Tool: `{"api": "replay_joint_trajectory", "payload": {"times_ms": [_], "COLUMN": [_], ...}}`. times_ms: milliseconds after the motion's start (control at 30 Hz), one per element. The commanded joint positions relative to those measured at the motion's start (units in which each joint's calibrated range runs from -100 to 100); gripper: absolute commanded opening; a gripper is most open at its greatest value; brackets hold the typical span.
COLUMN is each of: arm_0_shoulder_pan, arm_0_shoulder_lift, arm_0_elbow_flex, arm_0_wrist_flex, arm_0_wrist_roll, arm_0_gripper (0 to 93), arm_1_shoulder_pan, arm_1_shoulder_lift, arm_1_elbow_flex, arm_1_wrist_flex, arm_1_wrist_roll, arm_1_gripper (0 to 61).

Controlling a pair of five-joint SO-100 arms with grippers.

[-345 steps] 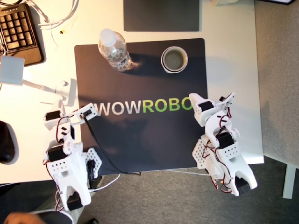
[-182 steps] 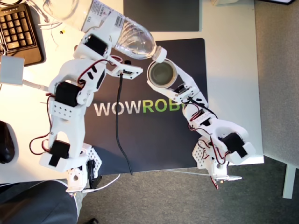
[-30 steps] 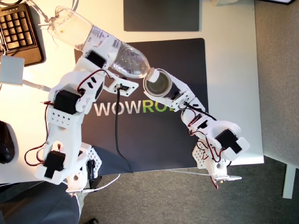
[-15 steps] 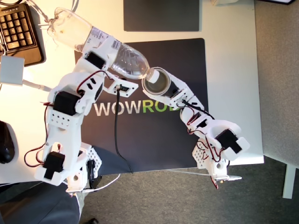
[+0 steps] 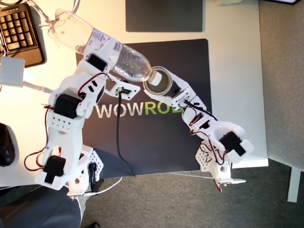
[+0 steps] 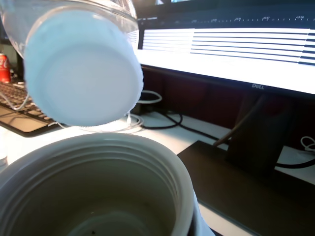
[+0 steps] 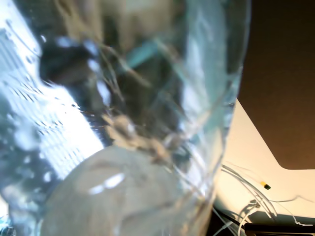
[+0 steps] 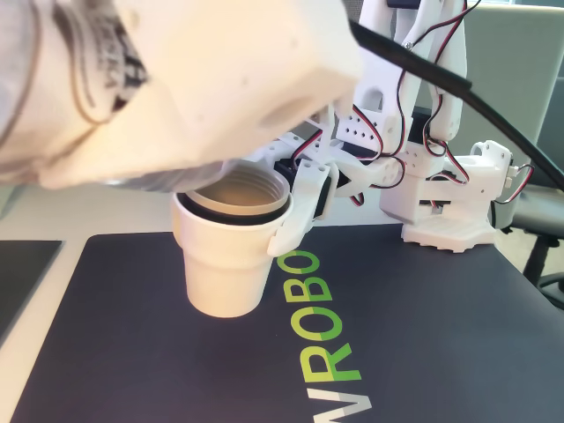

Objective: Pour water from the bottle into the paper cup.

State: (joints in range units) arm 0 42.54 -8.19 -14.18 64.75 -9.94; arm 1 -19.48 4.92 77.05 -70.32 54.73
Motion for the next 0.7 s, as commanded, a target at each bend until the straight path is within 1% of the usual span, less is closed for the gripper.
{"api": "replay_joint_trajectory", "payload": {"times_ms": [0, 667], "arm_0_shoulder_pan": [0.26, 0.13], "arm_0_shoulder_lift": [-9.27, -9.45], "arm_0_elbow_flex": [-0.67, -0.49], "arm_0_wrist_flex": [-0.68, -0.68], "arm_0_wrist_roll": [0.68, 0.78], "arm_0_gripper": [0.0, 0.0], "arm_1_shoulder_pan": [0.17, 1.01], "arm_1_shoulder_lift": [-2.91, -3.25], "arm_1_elbow_flex": [-4.94, -4.13], "arm_1_wrist_flex": [0.14, 0.05], "arm_1_wrist_roll": [0.24, 0.15], "arm_1_gripper": [0.1, 0.1]}}
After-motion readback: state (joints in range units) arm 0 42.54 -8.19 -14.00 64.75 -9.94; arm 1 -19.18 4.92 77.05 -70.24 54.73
